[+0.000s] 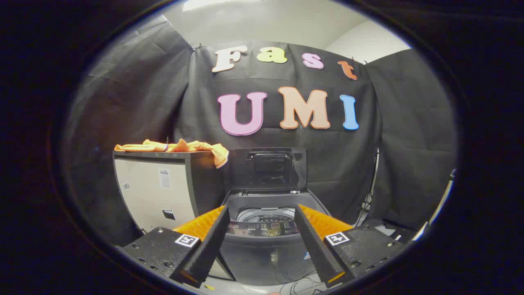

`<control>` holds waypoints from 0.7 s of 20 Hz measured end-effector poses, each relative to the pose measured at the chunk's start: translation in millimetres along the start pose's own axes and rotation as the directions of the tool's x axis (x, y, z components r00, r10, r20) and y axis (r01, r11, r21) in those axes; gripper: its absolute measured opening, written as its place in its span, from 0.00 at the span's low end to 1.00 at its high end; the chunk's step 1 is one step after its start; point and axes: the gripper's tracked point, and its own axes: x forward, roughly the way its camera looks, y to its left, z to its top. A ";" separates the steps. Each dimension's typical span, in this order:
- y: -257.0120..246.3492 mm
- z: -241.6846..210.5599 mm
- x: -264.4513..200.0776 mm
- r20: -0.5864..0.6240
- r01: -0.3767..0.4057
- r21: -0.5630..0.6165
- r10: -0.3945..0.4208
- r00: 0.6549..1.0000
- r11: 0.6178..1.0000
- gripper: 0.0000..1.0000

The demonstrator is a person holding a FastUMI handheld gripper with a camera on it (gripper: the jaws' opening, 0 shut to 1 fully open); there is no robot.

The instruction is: Put the clothes into the washing machine and then close the washing machine lid.

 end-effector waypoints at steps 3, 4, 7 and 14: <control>-0.1 -1.5 2.6 -0.005 0.001 -0.001 -0.001 1.000 1.000 0.97; 0.0 -3.4 3.4 -0.009 0.002 -0.006 -0.002 1.000 1.000 0.97; -0.2 -6.3 3.5 -0.016 0.015 0.007 -0.015 1.000 1.000 0.97; 17.4 -1.1 8.1 -0.016 0.008 0.052 -0.007 1.000 0.999 0.96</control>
